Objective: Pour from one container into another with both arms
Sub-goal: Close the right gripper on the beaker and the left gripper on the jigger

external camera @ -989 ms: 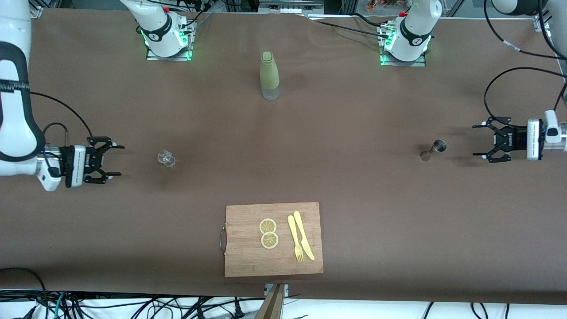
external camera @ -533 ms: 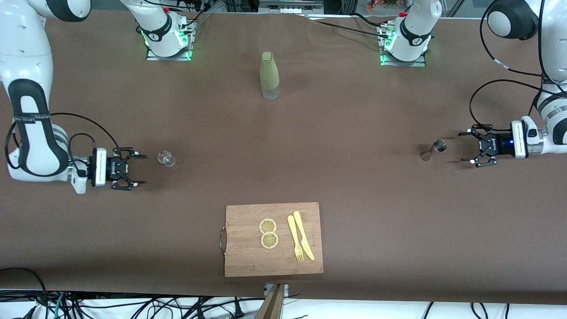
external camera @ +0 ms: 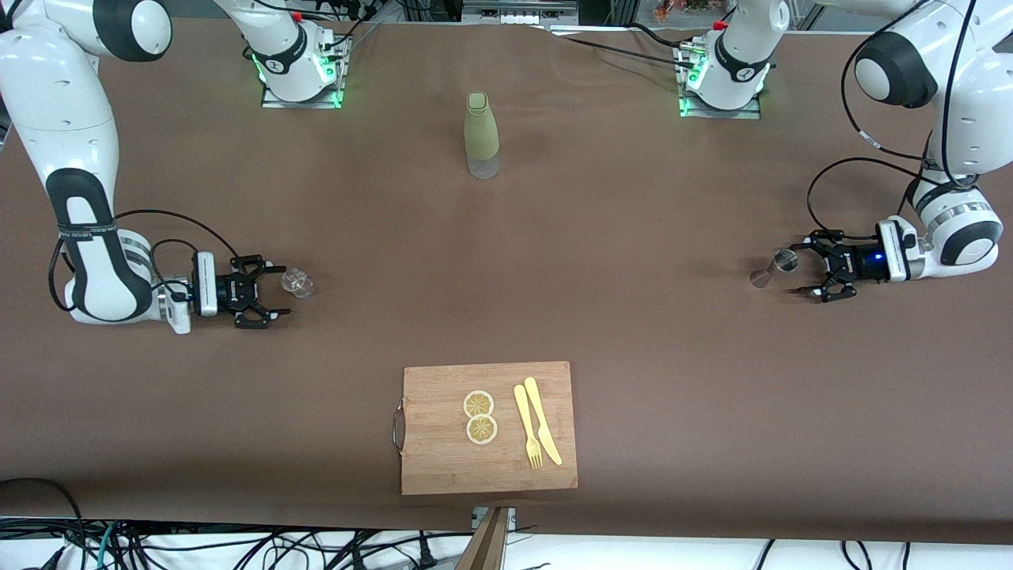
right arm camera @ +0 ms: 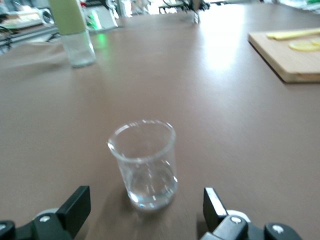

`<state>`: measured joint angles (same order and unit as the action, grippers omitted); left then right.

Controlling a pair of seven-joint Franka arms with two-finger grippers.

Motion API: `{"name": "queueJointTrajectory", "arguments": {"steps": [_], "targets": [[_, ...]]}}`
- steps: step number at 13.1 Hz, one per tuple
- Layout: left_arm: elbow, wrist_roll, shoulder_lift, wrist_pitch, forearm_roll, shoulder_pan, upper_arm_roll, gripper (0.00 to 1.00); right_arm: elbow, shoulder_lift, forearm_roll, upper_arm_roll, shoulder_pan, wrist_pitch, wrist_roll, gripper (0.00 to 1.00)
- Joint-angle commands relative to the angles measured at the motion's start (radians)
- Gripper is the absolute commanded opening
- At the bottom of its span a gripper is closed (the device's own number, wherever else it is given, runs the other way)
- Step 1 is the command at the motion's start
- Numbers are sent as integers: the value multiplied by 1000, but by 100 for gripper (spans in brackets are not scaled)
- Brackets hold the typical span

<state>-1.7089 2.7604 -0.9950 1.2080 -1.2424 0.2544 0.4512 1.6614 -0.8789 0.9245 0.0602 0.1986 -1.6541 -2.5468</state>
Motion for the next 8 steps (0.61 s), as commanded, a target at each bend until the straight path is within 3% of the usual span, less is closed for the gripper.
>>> {"name": "queueJointTrajectory", "arguments": {"steps": [1,8], "targets": [[0,202,-22,-21,-14,3,-16,100,-6,-34,27,-16,5,20,-55,100],[2,220,-28,-21,-9,0,-71,100,-6,-86,65,-59,4,91,-95,98]]}}
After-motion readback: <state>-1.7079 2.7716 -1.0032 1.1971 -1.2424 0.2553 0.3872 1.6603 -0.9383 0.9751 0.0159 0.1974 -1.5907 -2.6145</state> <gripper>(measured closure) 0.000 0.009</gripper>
